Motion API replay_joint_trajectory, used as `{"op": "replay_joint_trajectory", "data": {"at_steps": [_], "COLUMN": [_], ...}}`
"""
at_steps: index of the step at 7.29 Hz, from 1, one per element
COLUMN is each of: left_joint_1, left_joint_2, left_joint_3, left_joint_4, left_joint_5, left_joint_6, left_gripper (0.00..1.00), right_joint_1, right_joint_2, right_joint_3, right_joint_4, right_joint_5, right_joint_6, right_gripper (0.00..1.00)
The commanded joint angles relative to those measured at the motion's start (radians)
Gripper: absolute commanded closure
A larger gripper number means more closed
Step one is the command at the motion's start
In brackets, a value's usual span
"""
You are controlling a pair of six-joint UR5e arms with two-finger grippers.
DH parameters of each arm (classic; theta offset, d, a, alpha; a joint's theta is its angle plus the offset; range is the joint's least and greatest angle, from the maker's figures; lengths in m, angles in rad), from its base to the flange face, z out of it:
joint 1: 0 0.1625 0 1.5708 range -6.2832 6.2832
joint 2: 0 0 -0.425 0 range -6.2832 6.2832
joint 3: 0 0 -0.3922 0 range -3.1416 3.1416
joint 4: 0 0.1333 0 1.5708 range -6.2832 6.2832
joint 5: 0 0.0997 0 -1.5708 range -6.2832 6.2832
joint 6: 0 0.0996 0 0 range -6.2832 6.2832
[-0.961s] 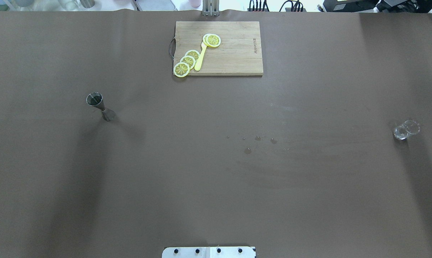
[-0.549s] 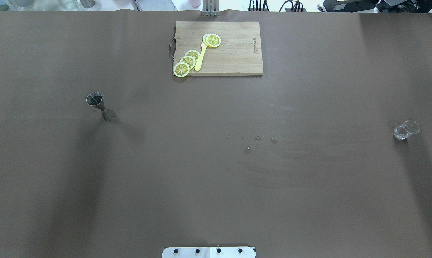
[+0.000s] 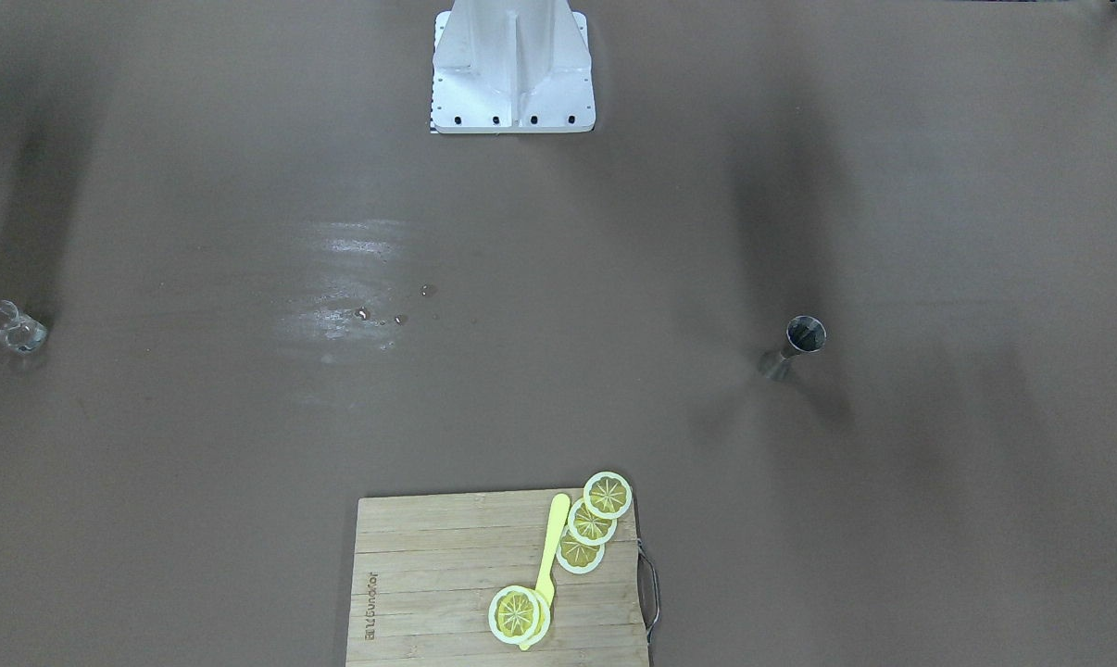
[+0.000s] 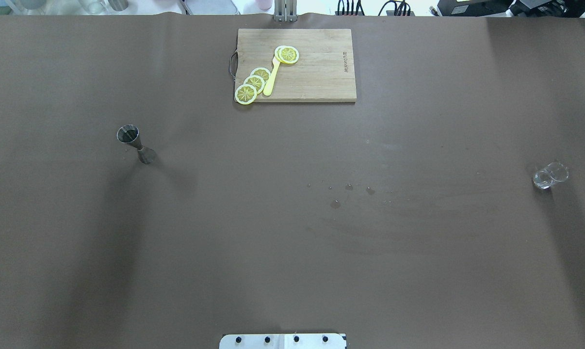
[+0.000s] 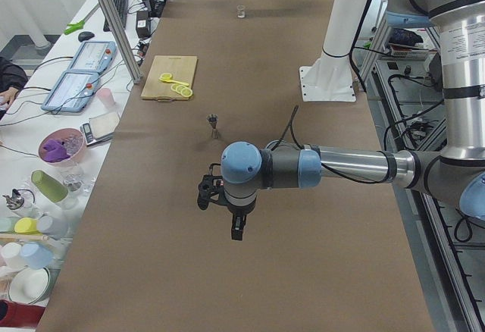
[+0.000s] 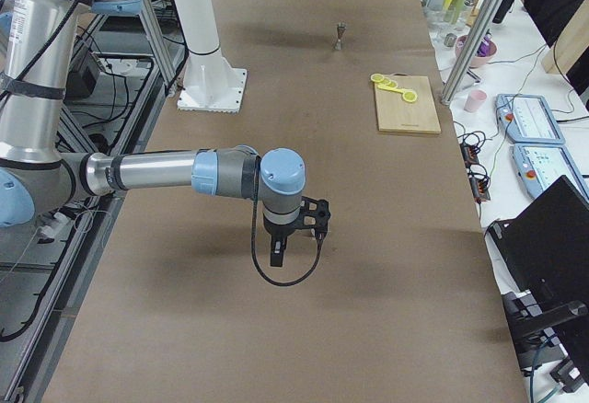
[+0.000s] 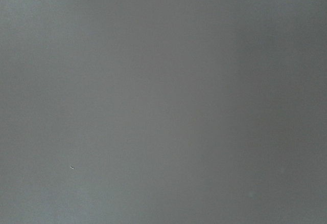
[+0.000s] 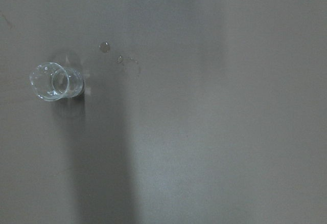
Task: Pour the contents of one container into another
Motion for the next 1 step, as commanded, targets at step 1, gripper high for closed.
{"op": "replay_joint_trajectory", "data": {"at_steps": [1], "left_joint_1": [0.0], "left_joint_2": [0.001], "left_joint_3": [0.0], "left_joint_4": [0.001], "left_joint_5": [0.0], "left_joint_6": [0.0], "left_gripper": [0.02], "right_joint_1": [0.0], "right_joint_2": [0.0], "right_joint_3": [-0.003], "right_joint_4": [0.0], "right_joint_5": [0.0], "right_joint_6": [0.0], "right_gripper": [0.0]}}
